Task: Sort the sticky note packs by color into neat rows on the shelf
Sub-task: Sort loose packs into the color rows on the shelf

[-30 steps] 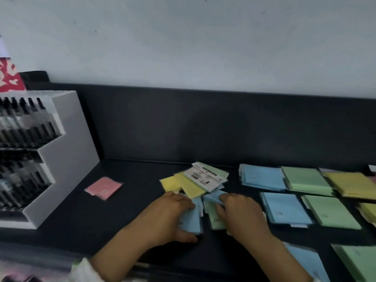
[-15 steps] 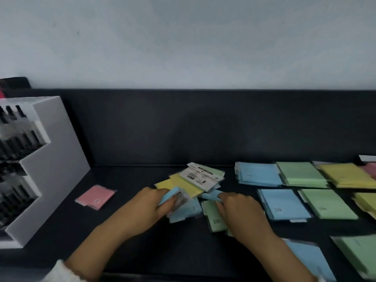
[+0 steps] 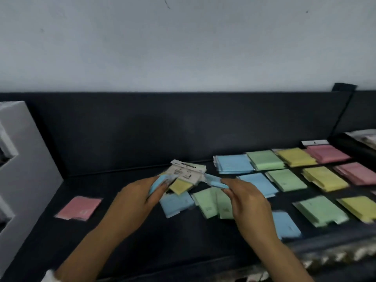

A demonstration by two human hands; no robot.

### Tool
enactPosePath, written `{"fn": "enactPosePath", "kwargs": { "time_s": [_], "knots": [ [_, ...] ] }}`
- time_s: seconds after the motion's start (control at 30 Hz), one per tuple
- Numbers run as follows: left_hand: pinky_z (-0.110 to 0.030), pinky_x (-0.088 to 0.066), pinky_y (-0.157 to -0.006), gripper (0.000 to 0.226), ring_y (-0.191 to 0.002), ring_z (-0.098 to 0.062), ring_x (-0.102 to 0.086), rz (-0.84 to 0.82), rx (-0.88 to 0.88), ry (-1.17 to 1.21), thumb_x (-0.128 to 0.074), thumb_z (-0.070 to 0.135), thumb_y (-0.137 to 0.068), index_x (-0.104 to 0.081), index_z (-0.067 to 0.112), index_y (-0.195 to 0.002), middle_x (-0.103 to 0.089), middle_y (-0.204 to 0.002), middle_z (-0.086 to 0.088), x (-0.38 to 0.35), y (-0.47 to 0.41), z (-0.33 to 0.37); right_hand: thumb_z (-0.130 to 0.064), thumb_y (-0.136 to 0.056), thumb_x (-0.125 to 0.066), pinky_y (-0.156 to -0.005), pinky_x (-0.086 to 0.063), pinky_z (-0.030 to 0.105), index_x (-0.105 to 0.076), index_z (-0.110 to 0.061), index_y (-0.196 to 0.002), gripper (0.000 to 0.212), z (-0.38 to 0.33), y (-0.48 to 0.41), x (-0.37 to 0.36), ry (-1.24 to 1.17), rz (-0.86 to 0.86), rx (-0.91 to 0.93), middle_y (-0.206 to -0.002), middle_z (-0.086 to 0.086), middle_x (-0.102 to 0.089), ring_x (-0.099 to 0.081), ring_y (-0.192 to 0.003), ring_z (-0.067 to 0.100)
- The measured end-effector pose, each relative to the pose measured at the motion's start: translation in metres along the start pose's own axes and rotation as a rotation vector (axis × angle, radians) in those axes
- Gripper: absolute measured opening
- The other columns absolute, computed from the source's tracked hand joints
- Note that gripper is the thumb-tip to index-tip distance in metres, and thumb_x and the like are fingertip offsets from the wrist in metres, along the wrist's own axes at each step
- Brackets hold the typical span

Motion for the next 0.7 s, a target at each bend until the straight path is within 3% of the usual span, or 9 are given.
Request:
{"fn": "enactPosePath", "kwargs": {
  "time_s": [0.13,0.2,0.27,0.33,0.53,0.63,0.7],
  "knots": [
    [-0.019,-0.043,-0.067,0.036,-0.079,-0.005,-0.056,0.042,-0.036,0.025,-0.042,0.051,-0.087,-0.060,0.033,-0.114,-0.059,-0.088,0.011,-0.009,0.002,0.008,-0.003,-0.073,-0.072,-0.079,-0.053,0.028,-0.072,-0.013,-0.100,0.029,0.008,0.022,0.022,0.077,0.052,-0.005,-0.095,0.002,-0.073,-0.068,-0.087,0.018],
    [-0.012,-0.040,-0.069,0.032,-0.081,-0.001,-0.053,0.036,-0.077,0.088,-0.049,0.041,-0.089,-0.060,0.031,-0.117,-0.054,-0.088,0.020,-0.015,0.005,0.019,0.006,-0.068,-0.077,-0.078,-0.058,0.035,-0.072,-0.013,-0.102,0.040,0.010,0.033,0.030,0.093,0.059,-0.017,-0.100,0.004,-0.072,-0.069,-0.091,0.022],
    [-0.002,-0.038,-0.077,0.030,-0.086,0.006,-0.052,0.057,-0.146,0.129,-0.056,0.029,-0.088,-0.061,0.027,-0.118,-0.053,-0.095,0.027,-0.017,0.009,0.028,0.011,-0.066,-0.076,-0.085,-0.056,0.032,-0.072,-0.013,-0.104,0.045,0.008,0.043,0.041,0.103,0.088,0.015,-0.106,0.005,-0.070,-0.067,-0.098,0.023],
    [0.005,-0.031,-0.086,0.030,-0.100,0.008,-0.050,0.082,-0.219,0.140,-0.062,0.012,-0.087,-0.064,0.023,-0.115,-0.058,-0.107,0.021,-0.020,0.012,0.031,0.013,-0.066,-0.075,-0.092,-0.051,0.030,-0.071,-0.013,-0.108,0.049,0.005,0.052,0.047,0.124,0.105,0.047,-0.111,0.004,-0.069,-0.064,-0.106,0.022],
    [0.001,-0.018,-0.103,0.049,-0.116,-0.005,-0.045,0.156,-0.341,0.083,-0.063,-0.019,-0.071,-0.068,0.011,-0.110,-0.061,-0.119,-0.002,-0.025,0.019,0.037,0.022,-0.062,-0.070,-0.094,-0.046,0.041,-0.071,-0.011,-0.107,0.056,0.010,0.064,0.051,0.173,0.129,0.098,-0.111,0.007,-0.068,-0.061,-0.109,0.024],
    [-0.005,-0.018,-0.107,0.034,-0.118,-0.012,-0.045,0.212,-0.404,0.043,-0.053,0.000,-0.078,-0.070,0.008,-0.106,-0.062,-0.118,-0.006,-0.022,0.020,0.046,0.009,-0.075,-0.053,-0.092,-0.048,0.040,-0.072,-0.010,-0.104,0.040,0.024,0.060,0.047,0.195,0.104,0.125,-0.109,0.007,-0.069,-0.061,-0.108,0.021],
    [-0.014,-0.023,-0.107,0.036,-0.117,-0.014,-0.045,0.198,-0.419,0.033,-0.043,0.014,-0.081,-0.070,0.007,-0.104,-0.061,-0.116,-0.007,-0.025,0.019,0.050,0.012,-0.068,-0.061,-0.082,-0.056,0.040,-0.073,-0.012,-0.101,0.043,0.046,0.049,0.037,0.199,0.015,0.112,-0.106,0.008,-0.070,-0.066,-0.102,0.023]
  ]
}}
Point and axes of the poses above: each hand's wrist, its own y-axis away from the middle knuckle, its own x-axis out of the back of the hand, z = x × y, the point moved 9 cm from there along -y, towards the middle knuckle
